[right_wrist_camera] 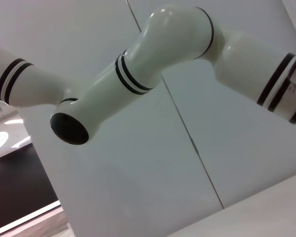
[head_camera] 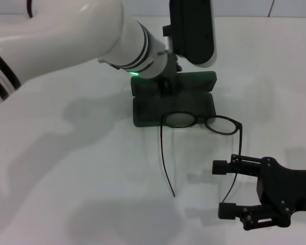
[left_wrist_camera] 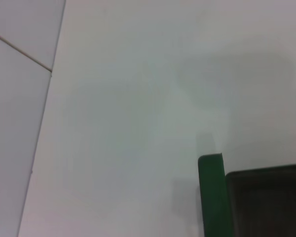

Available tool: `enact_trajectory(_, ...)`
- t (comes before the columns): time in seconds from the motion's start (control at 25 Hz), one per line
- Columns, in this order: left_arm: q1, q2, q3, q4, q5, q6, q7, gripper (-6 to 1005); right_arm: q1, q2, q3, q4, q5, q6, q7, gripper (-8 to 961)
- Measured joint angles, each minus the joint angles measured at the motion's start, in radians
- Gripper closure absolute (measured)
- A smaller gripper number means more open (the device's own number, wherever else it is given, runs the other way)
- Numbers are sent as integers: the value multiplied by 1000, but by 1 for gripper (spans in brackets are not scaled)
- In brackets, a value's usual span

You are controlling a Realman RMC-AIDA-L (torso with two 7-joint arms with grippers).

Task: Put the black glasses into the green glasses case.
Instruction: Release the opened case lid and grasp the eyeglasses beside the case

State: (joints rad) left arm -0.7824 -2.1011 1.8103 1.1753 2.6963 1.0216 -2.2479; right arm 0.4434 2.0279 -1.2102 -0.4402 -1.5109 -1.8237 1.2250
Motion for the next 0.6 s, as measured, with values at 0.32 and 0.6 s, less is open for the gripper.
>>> enact_trajectory(0.32, 42, 4, -3, 139, 2, 36, -34, 611, -1, -4, 4, 1, 0, 0, 0, 85)
enact_trajectory(0.6, 188, 4, -93, 461, -48, 63, -117, 540, 4, -34, 66, -110, -13, 39, 104, 84)
